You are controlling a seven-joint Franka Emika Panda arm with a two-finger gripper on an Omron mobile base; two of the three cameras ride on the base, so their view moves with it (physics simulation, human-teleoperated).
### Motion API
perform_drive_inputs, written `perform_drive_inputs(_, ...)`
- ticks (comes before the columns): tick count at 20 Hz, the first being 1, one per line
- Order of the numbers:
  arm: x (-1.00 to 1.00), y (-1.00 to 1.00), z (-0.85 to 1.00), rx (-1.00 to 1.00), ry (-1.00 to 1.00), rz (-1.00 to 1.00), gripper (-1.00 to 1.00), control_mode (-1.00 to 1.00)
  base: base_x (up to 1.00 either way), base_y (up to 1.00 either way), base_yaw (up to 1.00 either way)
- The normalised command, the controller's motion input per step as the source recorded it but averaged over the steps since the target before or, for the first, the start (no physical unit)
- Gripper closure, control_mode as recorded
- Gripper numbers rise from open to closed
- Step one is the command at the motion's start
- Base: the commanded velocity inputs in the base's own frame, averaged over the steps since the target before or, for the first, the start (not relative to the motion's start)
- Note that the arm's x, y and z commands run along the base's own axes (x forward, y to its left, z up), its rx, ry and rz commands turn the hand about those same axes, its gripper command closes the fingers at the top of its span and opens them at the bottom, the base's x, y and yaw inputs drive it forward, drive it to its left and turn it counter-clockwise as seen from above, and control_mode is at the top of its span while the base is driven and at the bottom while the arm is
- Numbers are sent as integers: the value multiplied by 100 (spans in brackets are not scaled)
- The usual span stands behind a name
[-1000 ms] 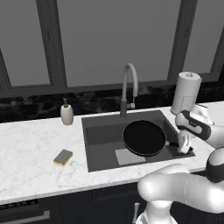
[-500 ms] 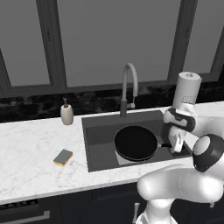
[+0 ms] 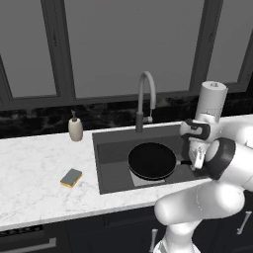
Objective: Pick the pan and sponge and place them into the sink. Then turn on the water.
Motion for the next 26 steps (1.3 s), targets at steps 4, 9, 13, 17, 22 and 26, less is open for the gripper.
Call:
perform_drive_inputs(4, 5, 2, -12, -6, 0, 0, 100, -100, 0, 0, 0)
perform_drive_inputs(9, 9, 10, -20, -11, 0, 0, 100, -100, 0, 0, 0)
perform_drive_inputs(13, 16, 14, -19, -11, 0, 0, 100, -100, 0, 0, 0)
perform_drive_inputs(17, 16, 11, -16, -9, 5, 0, 100, -100, 0, 0, 0)
perform_drive_inputs(22, 15, 6, -12, -4, 0, 0, 100, -100, 0, 0, 0)
perform_drive_inputs(26, 8, 0, -5, 0, -2, 0, 100, -100, 0, 0, 0)
